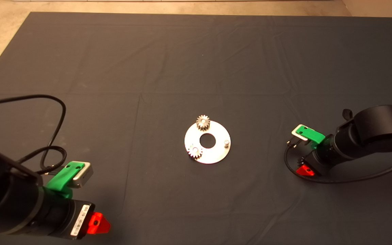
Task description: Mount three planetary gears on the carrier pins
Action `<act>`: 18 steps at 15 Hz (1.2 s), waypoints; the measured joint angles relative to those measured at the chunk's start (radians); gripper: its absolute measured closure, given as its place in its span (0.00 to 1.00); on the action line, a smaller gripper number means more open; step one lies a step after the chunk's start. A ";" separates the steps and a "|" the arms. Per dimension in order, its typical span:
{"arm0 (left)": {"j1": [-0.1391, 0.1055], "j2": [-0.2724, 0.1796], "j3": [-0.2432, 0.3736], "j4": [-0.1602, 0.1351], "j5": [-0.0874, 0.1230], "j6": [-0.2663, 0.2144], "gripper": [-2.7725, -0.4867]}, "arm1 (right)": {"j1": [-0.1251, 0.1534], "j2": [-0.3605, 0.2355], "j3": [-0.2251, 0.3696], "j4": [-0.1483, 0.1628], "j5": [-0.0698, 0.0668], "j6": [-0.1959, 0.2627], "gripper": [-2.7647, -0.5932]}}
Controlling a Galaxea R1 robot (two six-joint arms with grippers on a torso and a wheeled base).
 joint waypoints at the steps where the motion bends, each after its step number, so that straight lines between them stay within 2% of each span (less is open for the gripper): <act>1: 0.000 0.000 0.000 0.000 0.000 0.000 0.01 | 0.000 0.002 0.000 0.014 0.000 0.016 0.20; 4: 0.000 0.000 0.000 0.000 0.000 0.000 0.01 | 0.000 0.002 0.000 0.034 0.000 0.031 0.25; 5: 0.000 0.000 0.000 0.000 0.000 0.000 0.01 | 0.000 0.002 0.000 0.041 0.000 0.034 0.30; 6: 0.000 0.000 0.000 0.000 0.000 0.000 0.01 | 0.000 0.002 0.000 0.044 0.000 0.035 0.31; 12: 0.000 0.000 0.000 -0.001 0.000 0.000 0.01 | 0.000 0.002 0.000 0.050 0.000 0.036 0.37; 14: 0.000 0.000 0.000 -0.001 0.000 0.000 0.01 | 0.000 0.002 0.000 0.052 0.000 0.036 0.44; 18: 0.000 0.000 0.000 -0.003 0.000 0.000 0.01 | 0.000 0.002 -0.019 0.053 0.000 0.036 0.50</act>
